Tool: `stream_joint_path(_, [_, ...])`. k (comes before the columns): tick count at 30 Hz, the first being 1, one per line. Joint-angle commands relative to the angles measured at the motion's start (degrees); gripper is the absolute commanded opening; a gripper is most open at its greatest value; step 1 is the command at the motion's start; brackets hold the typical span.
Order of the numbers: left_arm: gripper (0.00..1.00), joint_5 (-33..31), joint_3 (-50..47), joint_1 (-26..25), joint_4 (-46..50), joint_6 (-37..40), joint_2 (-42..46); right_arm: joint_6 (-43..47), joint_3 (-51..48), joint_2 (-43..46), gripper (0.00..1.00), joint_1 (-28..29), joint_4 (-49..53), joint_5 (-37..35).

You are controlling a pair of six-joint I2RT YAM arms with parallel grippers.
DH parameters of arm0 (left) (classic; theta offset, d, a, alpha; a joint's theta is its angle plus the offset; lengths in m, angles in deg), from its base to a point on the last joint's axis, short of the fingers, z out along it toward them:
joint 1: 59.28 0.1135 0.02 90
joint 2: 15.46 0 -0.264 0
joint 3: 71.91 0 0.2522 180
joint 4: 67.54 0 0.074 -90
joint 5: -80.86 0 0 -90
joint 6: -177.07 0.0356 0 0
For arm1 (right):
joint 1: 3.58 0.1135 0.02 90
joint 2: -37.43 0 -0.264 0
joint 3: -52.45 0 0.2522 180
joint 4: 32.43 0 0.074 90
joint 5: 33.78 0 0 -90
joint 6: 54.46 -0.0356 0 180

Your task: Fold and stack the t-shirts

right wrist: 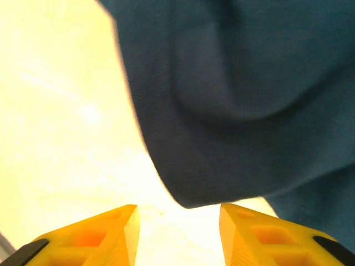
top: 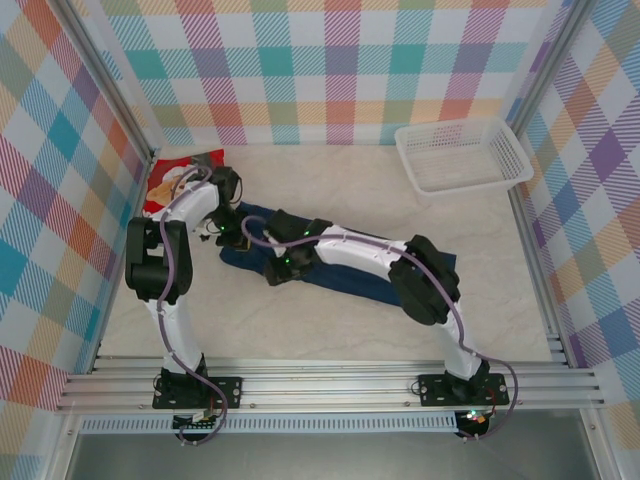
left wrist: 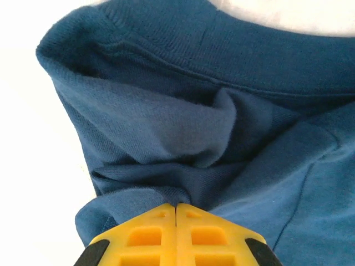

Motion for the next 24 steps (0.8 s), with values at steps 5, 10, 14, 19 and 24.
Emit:
stream_joint_path(5, [0.00, -1.2, 2.0, 0.3, 3.1, 2.5, -2.0, 11.4, 8.4, -5.4, 0.51, 2.7, 1.8, -16.3])
stream_joint_path(10, [0.00, -1.4, 2.2, 0.5, 3.3, 3.0, -2.5, 12.0, 10.2, -8.3, 0.35, 4.2, 4.4, -21.8])
stream_joint_path(14, [0.00, -1.5, 2.9, 0.6, 3.6, 3.4, -3.1, 12.3, 10.0, -8.2, 0.30, 5.1, 4.4, -22.4])
stream_joint_path(19, [0.00, -1.6, 3.4, 0.7, 3.7, 3.7, -3.4, 12.1, 9.4, -5.7, 0.41, 6.1, 3.7, -22.6])
stream_joint_path(24, [0.00, -1.8, 3.4, 0.7, 3.7, 4.1, -3.6, 12.6, 9.5, -4.1, 0.49, 6.8, 4.1, -22.3])
